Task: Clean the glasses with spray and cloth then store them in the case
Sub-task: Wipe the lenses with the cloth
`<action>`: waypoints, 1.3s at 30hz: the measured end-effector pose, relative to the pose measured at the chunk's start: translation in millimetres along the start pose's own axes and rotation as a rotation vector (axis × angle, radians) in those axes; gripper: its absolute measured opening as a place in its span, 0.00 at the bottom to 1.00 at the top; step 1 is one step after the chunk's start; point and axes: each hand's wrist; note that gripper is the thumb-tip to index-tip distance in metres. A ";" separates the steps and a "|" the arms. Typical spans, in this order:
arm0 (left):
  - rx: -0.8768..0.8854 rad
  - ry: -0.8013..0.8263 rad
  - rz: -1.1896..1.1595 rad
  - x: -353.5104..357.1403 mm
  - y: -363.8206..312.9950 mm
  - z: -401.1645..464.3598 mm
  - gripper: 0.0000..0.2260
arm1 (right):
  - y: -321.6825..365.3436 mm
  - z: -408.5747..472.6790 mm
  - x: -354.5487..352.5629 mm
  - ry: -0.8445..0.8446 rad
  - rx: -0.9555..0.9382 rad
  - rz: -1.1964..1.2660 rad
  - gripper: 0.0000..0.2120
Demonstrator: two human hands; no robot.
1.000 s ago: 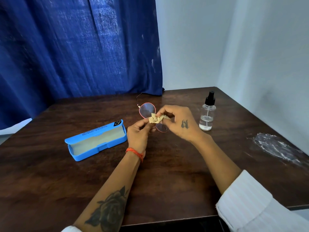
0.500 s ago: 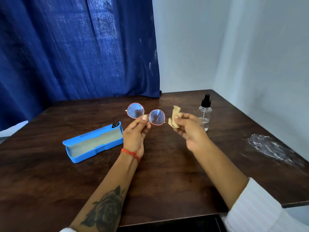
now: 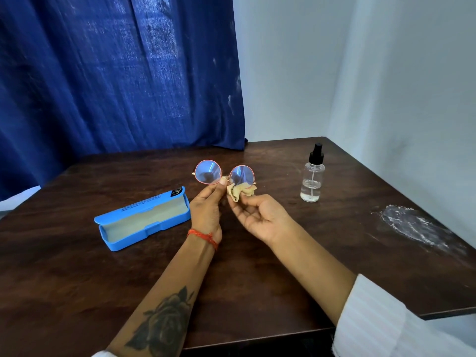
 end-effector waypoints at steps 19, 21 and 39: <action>-0.128 0.246 -0.204 -5.1 -13.0 4.0 0.07 | 33.7 -7.1 -38.3 0.181 -1.376 -1.553 0.15; -0.128 0.258 -0.199 -7.6 -13.1 5.5 0.08 | 35.4 -6.5 -45.0 0.233 -1.342 -1.685 0.16; -0.132 0.316 0.007 -12.4 -12.1 8.1 0.09 | 68.8 -4.1 -63.3 0.328 -1.513 -2.402 0.11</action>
Point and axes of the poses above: each hand's wrist, its own z-axis towards the middle knuckle, its own x-axis out of the palm, y = z × x, and after that the axes turned 2 degrees about -x, right-handed
